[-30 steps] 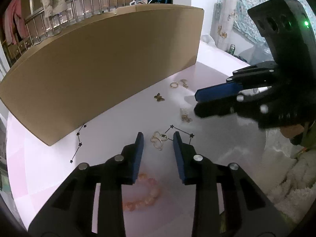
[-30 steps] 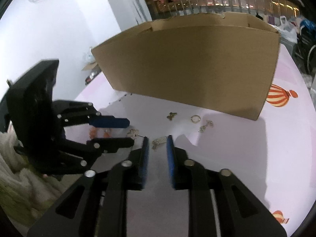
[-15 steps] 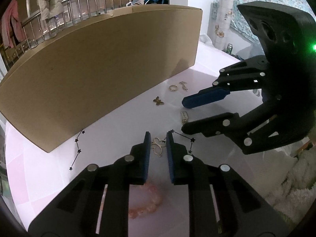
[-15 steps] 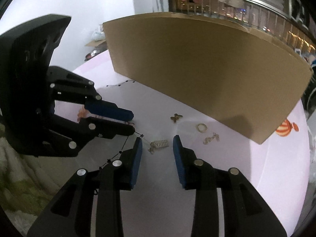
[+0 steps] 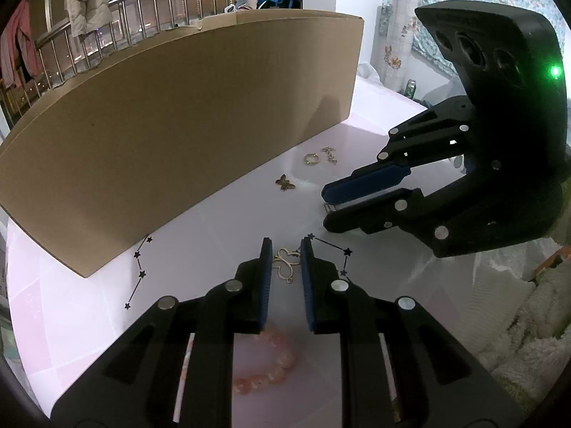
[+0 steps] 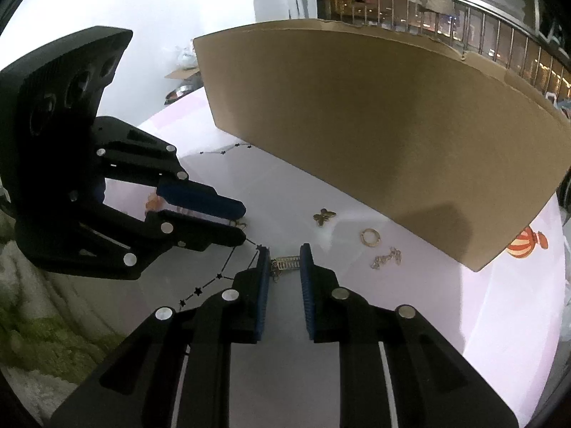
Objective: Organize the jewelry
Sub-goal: 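Lower the right gripper onto the small silver chain piece and close it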
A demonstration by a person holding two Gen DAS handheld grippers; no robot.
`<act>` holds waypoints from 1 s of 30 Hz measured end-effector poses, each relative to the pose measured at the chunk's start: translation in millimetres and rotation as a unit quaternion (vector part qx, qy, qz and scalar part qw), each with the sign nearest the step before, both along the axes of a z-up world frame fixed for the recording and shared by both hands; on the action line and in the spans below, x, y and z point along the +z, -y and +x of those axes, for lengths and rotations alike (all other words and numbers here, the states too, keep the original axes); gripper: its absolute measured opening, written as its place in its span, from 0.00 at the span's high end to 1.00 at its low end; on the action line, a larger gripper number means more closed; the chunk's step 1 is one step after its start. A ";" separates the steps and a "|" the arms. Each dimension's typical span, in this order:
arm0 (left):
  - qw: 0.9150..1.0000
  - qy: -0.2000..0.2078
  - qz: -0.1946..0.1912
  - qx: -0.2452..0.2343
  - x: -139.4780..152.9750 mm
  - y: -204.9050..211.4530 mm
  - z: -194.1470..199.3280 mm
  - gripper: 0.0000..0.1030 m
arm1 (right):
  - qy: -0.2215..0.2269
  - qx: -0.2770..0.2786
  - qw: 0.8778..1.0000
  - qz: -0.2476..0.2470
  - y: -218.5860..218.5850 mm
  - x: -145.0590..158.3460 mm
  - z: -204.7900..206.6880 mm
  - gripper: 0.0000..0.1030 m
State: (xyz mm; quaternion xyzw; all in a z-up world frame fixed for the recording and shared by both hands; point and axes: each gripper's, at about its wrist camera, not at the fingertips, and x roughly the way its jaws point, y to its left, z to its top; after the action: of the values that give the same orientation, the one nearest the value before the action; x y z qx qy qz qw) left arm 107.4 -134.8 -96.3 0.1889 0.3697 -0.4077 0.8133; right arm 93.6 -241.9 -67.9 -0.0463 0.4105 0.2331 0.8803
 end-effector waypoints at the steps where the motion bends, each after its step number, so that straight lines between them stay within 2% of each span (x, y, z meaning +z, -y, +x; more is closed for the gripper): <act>1: 1.000 -0.001 0.000 0.000 0.1 -0.2 0.4 0.86 | 0.000 -0.001 1.000 0.002 0.0 0.1 -0.2 0.84; 11: 1.000 -0.015 -0.010 0.011 1.6 -3.3 5.5 0.95 | -0.001 0.000 1.000 0.011 -0.8 -0.7 2.3 0.88; 16: 1.000 -0.015 -0.011 0.011 5.3 -3.0 -0.3 0.95 | -0.001 -0.001 1.000 0.012 -2.8 0.5 1.4 0.91; 18: 1.000 -0.016 -0.012 0.017 7.9 -4.8 -2.2 0.94 | 0.001 -0.004 1.000 0.015 -2.9 1.9 -0.1 0.91; 22: 0.999 -0.023 -0.009 0.023 9.7 -5.2 -6.8 0.82 | 0.003 -0.013 1.000 0.016 -1.8 2.7 -2.1 0.91; 26: 0.999 -0.042 -0.001 0.023 2.9 -2.1 -8.8 0.80 | 0.000 -0.025 1.000 0.018 0.7 0.4 -3.0 0.91; 30: 0.999 -0.041 -0.006 0.021 3.5 2.0 -8.4 0.80 | -0.005 -0.035 0.999 0.020 2.4 -3.4 -2.7 0.91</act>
State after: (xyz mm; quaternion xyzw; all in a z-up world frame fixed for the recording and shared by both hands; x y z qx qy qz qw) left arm 98.9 -136.8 -92.8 0.1597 0.4041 -0.4002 0.8069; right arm 91.0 -244.3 -71.3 -0.0133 0.4119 0.2107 0.8864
